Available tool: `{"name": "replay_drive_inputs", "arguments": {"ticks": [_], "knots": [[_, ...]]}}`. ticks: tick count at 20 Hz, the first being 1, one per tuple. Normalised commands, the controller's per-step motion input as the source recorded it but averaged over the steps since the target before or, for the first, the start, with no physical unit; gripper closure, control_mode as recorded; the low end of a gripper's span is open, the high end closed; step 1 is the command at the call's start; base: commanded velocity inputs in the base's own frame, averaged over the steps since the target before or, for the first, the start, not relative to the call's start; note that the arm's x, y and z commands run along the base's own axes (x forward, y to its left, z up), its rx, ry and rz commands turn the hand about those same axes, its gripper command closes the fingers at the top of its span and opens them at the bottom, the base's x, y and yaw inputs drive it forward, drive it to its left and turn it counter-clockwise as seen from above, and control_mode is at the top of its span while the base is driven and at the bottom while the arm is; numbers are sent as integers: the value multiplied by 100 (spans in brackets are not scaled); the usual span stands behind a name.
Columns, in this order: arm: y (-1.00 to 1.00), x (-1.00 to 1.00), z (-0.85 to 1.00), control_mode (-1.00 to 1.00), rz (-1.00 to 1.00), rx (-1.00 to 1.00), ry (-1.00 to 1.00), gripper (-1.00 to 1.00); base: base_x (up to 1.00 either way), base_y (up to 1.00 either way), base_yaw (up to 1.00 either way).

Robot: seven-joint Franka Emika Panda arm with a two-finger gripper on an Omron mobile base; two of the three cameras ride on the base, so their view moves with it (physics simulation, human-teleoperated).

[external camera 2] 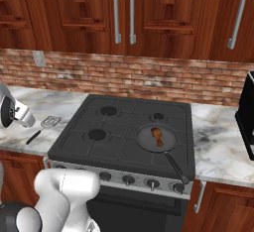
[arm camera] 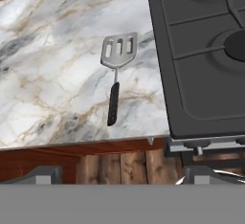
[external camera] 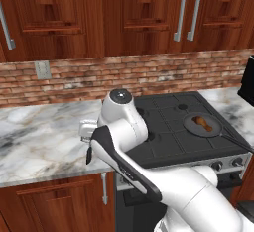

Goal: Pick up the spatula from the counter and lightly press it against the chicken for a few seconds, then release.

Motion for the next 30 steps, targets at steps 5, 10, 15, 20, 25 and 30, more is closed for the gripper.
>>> {"name": "replay_drive_inputs", "arguments": {"ticks": [5, 10, 15, 20, 25, 30], "knots": [[2, 17, -20, -100, 0, 0, 0, -100, 0, 0, 0], [7, 16, -8, -100, 0, 1, 0, -100, 0, 0, 0], [10, 19, -4, -100, 0, 0, 0, -100, 0, 0, 0], [6, 17, -7, -100, 0, 0, 0, -100, 0, 0, 0], [0, 12, -15, -100, 0, 0, 0, -100, 0, 0, 0], [3, 10, -19, -100, 0, 0, 0, -100, 0, 0, 0]]}}
